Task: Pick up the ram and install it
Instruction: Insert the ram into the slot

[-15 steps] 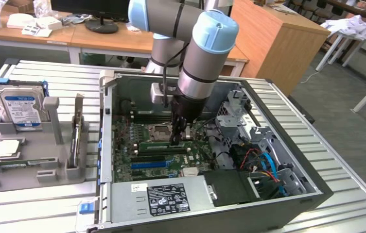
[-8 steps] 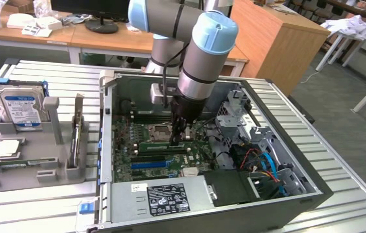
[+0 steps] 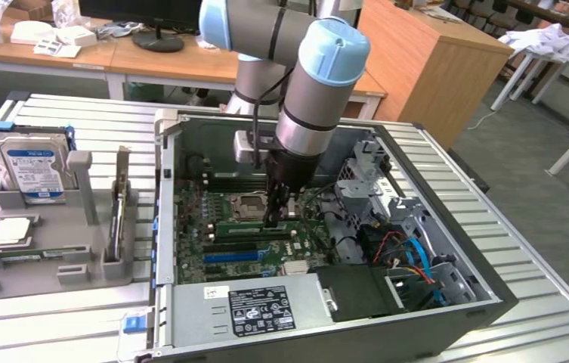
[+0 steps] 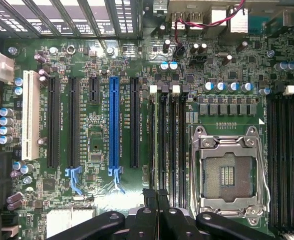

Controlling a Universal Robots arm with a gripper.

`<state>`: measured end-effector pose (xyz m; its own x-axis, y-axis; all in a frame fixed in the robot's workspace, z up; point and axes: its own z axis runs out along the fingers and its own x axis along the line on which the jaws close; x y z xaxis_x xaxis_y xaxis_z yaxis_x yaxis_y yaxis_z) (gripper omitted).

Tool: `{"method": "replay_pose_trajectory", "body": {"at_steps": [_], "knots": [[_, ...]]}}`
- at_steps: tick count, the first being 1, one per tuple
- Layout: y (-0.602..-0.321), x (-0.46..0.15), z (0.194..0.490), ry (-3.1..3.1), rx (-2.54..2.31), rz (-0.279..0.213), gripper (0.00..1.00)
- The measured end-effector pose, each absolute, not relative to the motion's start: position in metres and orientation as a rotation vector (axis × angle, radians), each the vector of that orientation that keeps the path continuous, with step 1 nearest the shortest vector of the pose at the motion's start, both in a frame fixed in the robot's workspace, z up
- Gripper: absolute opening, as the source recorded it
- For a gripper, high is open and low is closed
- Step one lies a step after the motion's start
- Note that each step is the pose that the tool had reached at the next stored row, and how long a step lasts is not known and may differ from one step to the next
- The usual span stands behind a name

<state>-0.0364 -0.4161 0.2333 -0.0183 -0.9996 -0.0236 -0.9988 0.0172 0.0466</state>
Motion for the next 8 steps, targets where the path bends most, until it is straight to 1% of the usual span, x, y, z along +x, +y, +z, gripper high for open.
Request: {"method": "replay_pose_trajectory", "body": {"at_steps": [8], "knots": [[-0.4161,-0.0364,0.2325,-2.229,2.190,-0.078,0.11]]}}
